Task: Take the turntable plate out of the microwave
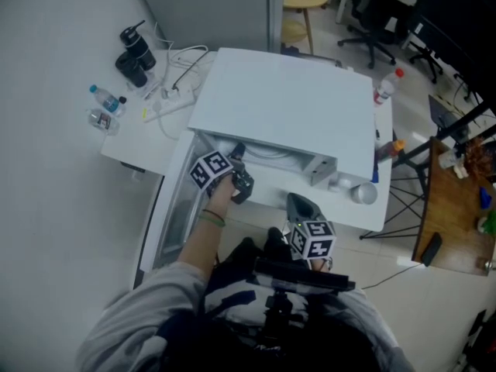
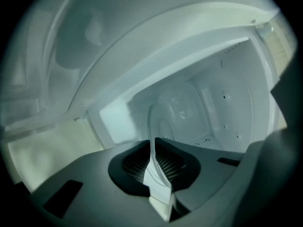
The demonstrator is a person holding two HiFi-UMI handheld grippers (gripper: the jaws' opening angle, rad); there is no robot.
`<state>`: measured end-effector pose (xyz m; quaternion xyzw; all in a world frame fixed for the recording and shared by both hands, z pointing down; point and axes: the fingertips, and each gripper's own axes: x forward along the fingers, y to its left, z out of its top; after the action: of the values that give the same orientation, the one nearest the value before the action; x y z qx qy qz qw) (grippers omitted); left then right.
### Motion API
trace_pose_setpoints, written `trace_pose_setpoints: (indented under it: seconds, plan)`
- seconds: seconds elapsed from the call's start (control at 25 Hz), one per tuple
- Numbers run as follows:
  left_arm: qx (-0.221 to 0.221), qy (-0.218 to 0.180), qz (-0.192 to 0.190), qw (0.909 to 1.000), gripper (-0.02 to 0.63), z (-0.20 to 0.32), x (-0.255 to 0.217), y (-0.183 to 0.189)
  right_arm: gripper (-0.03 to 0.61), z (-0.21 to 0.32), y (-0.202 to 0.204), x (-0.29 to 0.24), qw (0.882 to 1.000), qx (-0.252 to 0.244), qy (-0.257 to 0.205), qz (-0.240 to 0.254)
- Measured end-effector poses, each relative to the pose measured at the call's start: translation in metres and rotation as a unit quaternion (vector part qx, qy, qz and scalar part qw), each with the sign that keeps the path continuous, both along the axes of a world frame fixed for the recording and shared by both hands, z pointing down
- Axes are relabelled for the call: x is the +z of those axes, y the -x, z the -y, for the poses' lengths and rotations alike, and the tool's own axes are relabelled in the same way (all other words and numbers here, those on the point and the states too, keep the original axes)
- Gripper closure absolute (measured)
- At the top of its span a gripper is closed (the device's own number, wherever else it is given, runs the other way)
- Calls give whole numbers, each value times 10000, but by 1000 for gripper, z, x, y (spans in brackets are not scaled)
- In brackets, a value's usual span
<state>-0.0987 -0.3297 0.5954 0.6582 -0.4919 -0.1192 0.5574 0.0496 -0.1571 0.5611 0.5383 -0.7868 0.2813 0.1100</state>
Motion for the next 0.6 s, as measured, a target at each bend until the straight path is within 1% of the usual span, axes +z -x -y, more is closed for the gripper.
trace_pose_setpoints:
  seconds: [0.12,0.16,0.24,0.32,0.36,0.4,0.44,0.48,0.52,0.6]
  plan:
    - [225,-293,628,9973,585,8,-5,4,571,-1,1,2,10000,-2,52,3]
    - [261,-379,795,9958,570,12,-6,5,571,-2,2,3,10000,-11,59,-2]
    - [304,-452,1014,9933,547,17,-8,4,571,-2,2,4,10000,-15,75,-14]
    - [351,-404,1103,9925,543,18,-7,1,571,-3,0,5,9999,11,97,-22]
    - [332,-338,1039,9935,543,17,-6,1,571,-3,-1,6,9999,30,109,-22]
    - [249,-230,867,9957,543,15,-4,1,571,-3,-2,7,9999,48,119,-19]
    - [124,-91,627,9979,552,13,-3,2,571,-3,-3,8,9999,61,125,-12]
    - [13,31,385,9993,585,9,-1,3,571,-2,-3,8,9999,69,121,-1]
    - [-40,96,173,9998,592,5,0,3,571,-1,-3,7,9999,73,113,16]
    - [1,116,-226,9997,594,-7,1,-2,571,1,-2,5,9999,80,101,69]
